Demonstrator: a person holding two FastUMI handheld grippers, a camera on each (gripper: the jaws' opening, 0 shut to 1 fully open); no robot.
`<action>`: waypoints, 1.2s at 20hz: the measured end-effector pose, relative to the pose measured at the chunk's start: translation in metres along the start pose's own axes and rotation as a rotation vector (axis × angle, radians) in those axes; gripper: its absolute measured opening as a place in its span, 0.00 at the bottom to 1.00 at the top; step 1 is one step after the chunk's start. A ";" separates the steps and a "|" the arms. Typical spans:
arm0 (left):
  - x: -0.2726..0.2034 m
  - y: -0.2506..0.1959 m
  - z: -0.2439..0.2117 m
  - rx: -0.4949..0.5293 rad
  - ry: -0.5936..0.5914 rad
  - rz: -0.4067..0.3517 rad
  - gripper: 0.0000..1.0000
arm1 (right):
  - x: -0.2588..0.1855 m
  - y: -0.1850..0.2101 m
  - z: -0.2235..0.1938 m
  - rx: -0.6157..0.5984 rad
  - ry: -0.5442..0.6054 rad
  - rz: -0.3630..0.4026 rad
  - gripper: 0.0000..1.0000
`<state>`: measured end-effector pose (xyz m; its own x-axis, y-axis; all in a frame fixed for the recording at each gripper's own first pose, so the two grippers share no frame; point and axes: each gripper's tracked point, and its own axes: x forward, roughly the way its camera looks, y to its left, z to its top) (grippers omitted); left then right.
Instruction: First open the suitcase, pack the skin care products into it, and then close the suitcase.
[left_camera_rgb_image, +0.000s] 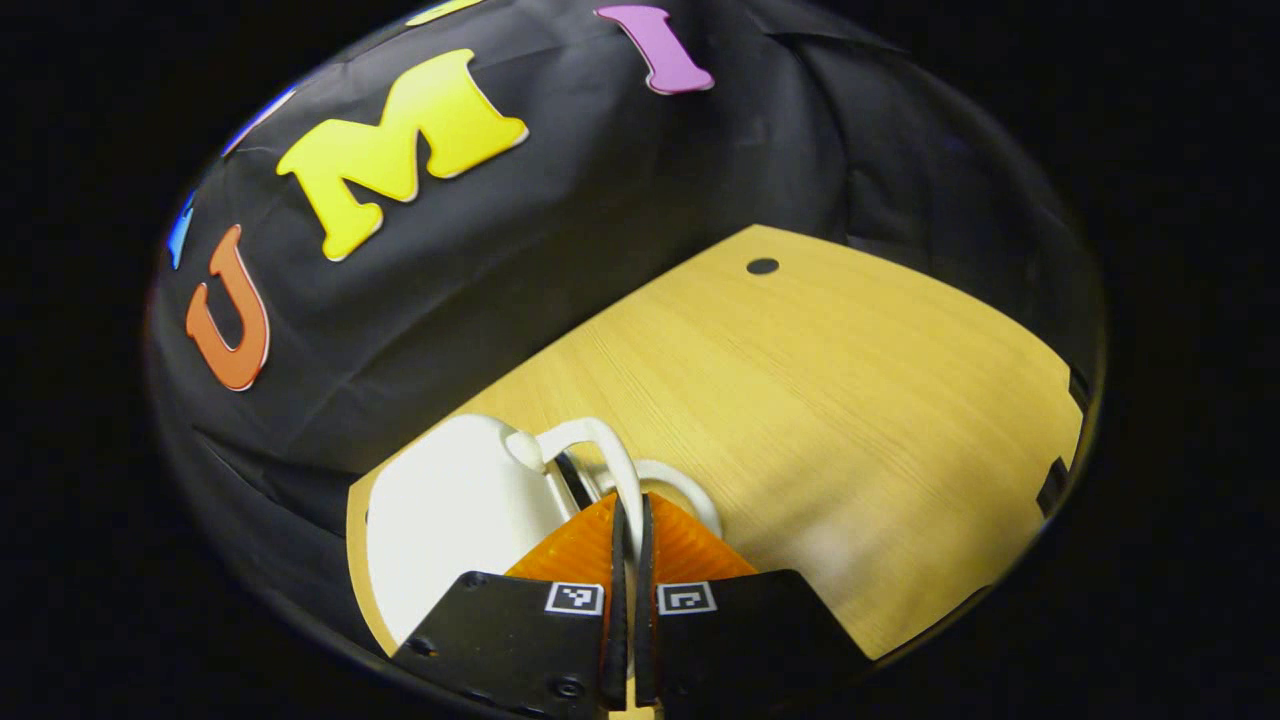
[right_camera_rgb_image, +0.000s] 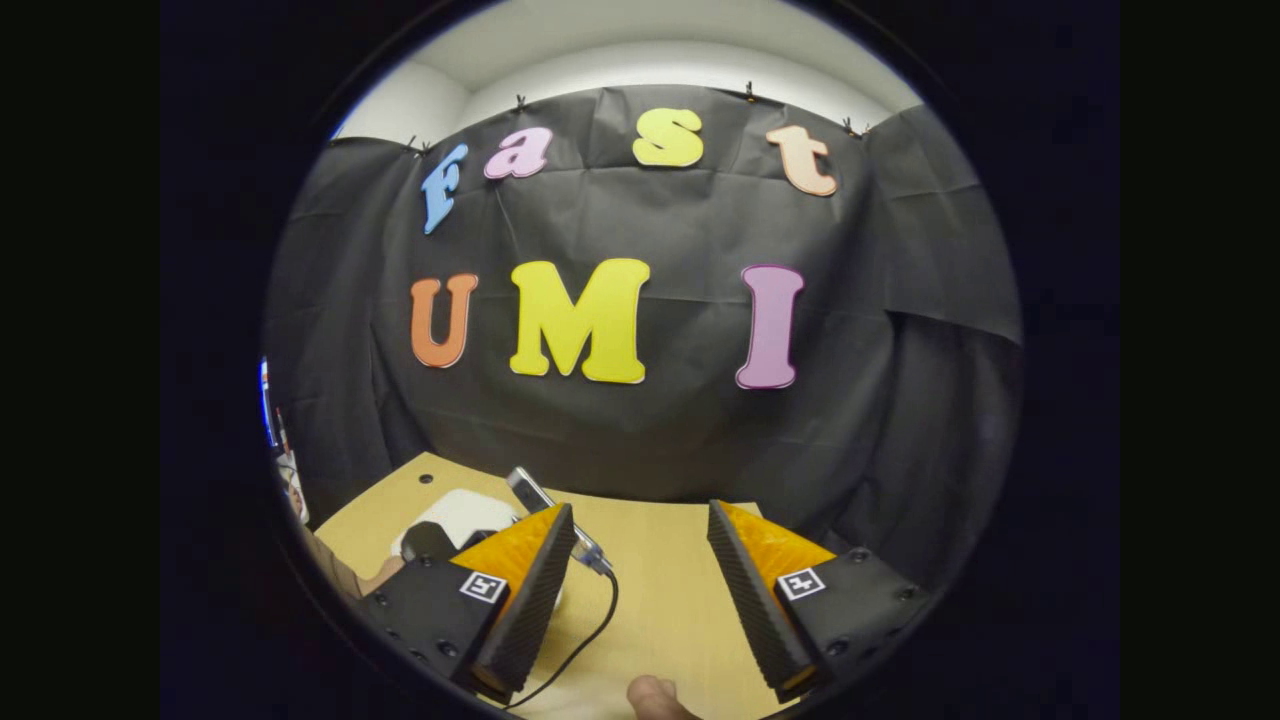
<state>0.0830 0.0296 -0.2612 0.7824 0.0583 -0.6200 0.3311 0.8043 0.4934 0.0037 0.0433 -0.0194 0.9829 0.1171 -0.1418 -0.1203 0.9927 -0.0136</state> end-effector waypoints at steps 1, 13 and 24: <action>0.009 -0.004 -0.004 0.009 0.023 -0.007 0.06 | -0.003 -0.003 0.003 -0.005 -0.006 -0.009 0.80; -0.044 0.038 0.041 -0.093 -0.168 0.131 1.00 | -0.001 -0.004 0.054 -0.010 -0.113 -0.068 0.79; -0.241 0.208 0.075 -0.507 -0.502 0.369 0.98 | 0.004 0.060 0.075 -0.015 -0.185 -0.036 0.79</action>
<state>0.0026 0.1390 0.0369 0.9784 0.1968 -0.0627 -0.1807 0.9627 0.2015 0.0113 0.1061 0.0535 0.9953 0.0860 0.0439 -0.0848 0.9959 -0.0300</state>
